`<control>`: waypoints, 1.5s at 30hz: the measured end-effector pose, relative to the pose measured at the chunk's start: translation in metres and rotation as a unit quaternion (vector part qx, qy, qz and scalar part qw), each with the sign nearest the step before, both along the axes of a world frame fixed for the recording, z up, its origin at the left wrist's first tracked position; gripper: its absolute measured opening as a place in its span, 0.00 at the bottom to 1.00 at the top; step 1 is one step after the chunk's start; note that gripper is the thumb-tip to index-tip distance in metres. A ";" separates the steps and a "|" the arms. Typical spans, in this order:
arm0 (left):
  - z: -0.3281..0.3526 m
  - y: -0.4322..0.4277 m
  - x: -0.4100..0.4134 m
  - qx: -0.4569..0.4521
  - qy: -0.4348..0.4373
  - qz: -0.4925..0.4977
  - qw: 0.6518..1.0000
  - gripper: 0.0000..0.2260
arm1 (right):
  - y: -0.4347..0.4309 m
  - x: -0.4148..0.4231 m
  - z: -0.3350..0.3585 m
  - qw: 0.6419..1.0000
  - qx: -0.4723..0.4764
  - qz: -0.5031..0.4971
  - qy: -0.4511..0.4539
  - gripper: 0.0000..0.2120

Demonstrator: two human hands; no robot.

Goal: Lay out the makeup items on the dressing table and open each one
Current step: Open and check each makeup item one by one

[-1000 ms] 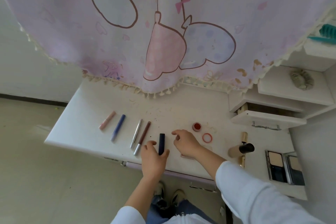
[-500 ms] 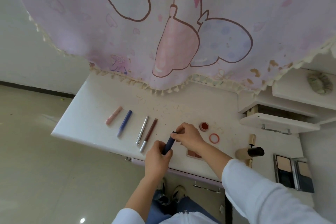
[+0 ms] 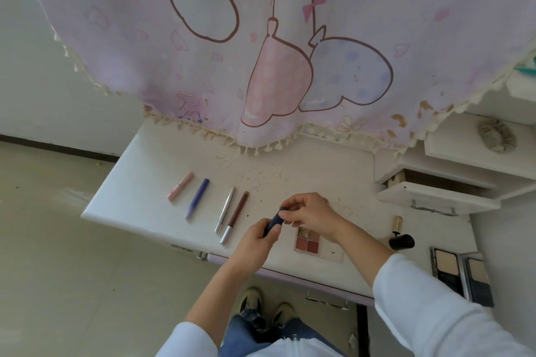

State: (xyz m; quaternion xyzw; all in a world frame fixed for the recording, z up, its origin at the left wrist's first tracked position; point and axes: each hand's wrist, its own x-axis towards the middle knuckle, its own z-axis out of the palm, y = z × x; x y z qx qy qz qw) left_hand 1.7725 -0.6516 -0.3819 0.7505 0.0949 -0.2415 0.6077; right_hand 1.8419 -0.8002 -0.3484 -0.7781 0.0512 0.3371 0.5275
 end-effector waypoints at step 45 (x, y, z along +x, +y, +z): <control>-0.034 -0.029 0.033 0.103 -0.056 0.171 0.978 0.06 | -0.030 0.024 -0.021 0.961 -0.247 0.015 -0.121 0.16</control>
